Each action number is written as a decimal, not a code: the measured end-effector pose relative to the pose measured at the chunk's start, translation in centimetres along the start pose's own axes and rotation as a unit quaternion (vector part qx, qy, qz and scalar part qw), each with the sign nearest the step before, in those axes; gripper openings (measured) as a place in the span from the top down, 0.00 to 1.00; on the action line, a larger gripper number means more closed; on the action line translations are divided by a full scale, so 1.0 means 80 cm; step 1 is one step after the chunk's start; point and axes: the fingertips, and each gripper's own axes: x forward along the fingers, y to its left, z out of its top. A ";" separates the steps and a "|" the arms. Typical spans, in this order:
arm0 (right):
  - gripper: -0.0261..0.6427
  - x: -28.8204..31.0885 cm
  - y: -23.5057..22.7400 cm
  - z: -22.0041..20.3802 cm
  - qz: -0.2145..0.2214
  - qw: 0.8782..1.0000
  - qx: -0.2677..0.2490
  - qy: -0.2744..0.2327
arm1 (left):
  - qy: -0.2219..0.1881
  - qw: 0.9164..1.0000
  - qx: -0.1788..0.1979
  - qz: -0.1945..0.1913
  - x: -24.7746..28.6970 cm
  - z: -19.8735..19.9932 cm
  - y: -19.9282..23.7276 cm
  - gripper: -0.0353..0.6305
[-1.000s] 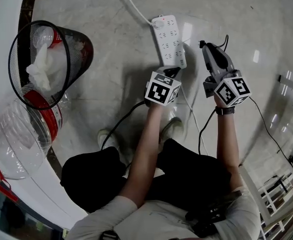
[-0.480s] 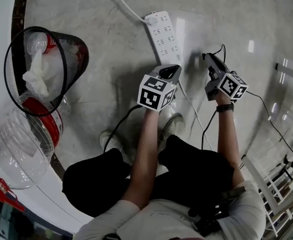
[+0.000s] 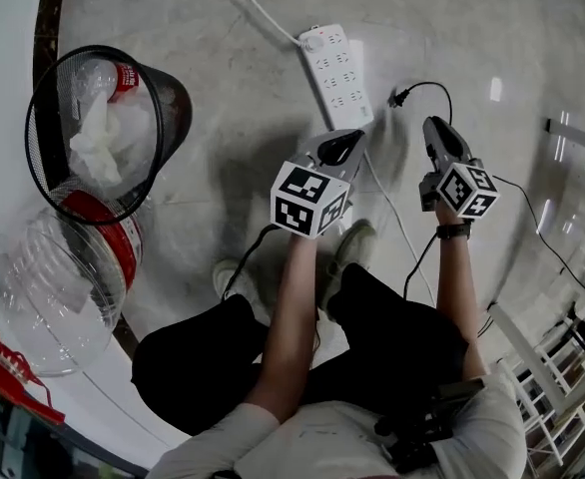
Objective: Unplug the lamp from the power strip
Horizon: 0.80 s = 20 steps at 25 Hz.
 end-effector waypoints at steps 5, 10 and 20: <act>0.95 -0.066 0.101 0.033 0.059 0.996 -0.061 0.010 | -0.026 0.997 0.065 0.021 -0.068 0.046 -0.029 0.95; 0.95 -0.181 0.227 0.118 0.124 0.987 -0.105 0.013 | -0.087 0.991 0.084 0.061 -0.165 0.137 -0.091 0.95; 0.95 -0.452 0.403 0.339 0.151 0.984 -0.084 -0.038 | -0.074 0.980 0.169 0.069 -0.389 0.313 -0.347 0.95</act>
